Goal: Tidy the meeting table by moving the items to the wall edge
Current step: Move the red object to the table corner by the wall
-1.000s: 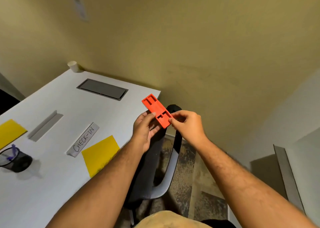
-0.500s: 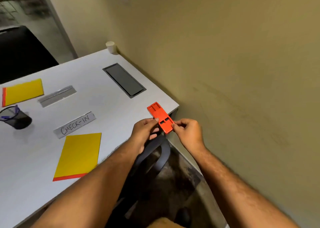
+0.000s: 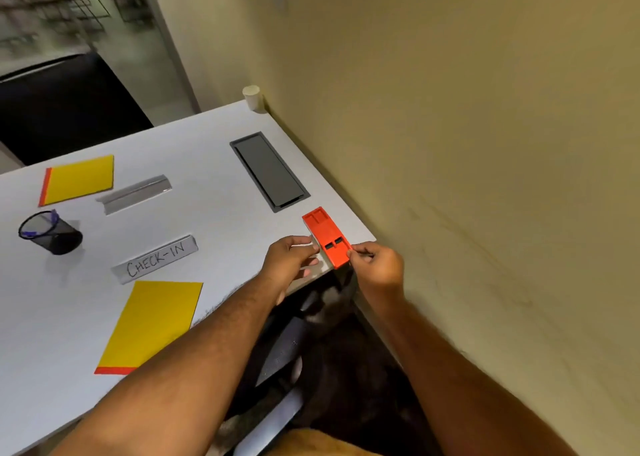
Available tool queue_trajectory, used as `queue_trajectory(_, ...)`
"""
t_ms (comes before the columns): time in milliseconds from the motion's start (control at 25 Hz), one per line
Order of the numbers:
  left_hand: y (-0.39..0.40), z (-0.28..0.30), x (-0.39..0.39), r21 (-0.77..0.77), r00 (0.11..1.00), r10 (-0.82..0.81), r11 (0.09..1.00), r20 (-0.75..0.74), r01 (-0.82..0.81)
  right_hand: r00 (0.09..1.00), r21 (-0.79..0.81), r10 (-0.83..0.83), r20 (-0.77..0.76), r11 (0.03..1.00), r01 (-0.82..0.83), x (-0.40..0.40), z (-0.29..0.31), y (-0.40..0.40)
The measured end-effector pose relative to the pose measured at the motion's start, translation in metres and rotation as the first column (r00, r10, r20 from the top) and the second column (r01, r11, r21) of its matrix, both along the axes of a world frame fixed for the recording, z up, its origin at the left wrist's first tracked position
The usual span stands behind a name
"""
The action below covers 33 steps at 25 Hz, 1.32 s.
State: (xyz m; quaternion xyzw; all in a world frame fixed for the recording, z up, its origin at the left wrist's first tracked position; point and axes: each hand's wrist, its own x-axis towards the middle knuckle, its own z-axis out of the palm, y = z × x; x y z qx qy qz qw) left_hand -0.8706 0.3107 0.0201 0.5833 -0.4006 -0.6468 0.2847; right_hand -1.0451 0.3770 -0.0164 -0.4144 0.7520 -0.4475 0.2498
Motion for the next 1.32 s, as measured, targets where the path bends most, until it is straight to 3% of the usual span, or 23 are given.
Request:
queue_trajectory(160,-0.038,-0.002,-0.001,-0.007,1.000,0.017,1.000,0.017,-0.016,0.993,-0.012,-0.064,-0.096,0.998,0.063,-0.020,-0.004,-0.040)
queue_trajectory(240,-0.053,-0.009,-0.005,0.006,0.998,0.038,0.999,0.052,-0.038,0.982,0.069,-0.026,-0.186,0.997,0.039,-0.034,-0.012,-0.061)
queue_trajectory(360,-0.072,-0.022,-0.010,-0.010,0.995,0.042,0.999,0.094,-0.042,0.986,0.184,0.005,-0.169,0.982,0.026,-0.054,-0.033,-0.095)
queue_trajectory(480,-0.083,-0.037,-0.006,0.010,0.980,0.168,0.985,0.110,-0.170,0.965,0.267,0.099,-0.242,0.963,-0.032,-0.067,-0.059,-0.131)
queue_trajectory(760,-0.087,-0.083,0.005,0.076,0.883,0.402,0.899,0.244,-0.430,0.947,0.397,0.125,-0.296,0.918,0.003,-0.092,-0.110,-0.206)
queue_trajectory(960,-0.088,-0.089,-0.029,0.051,0.940,0.212,0.971,0.266,-0.234,0.924,0.465,0.190,-0.331,0.885,-0.015,-0.080,-0.113,-0.209)
queue_trajectory(1120,-0.091,-0.083,-0.032,0.035,0.956,0.150,0.986,0.254,-0.164,0.760,0.428,0.433,-0.485,0.875,-0.225,-0.078,-0.136,-0.198)
queue_trajectory(1320,-0.087,-0.086,-0.023,0.039,0.951,0.167,0.982,0.261,-0.184,0.907,0.423,0.358,-0.221,0.873,-0.242,-0.075,-0.147,-0.209)
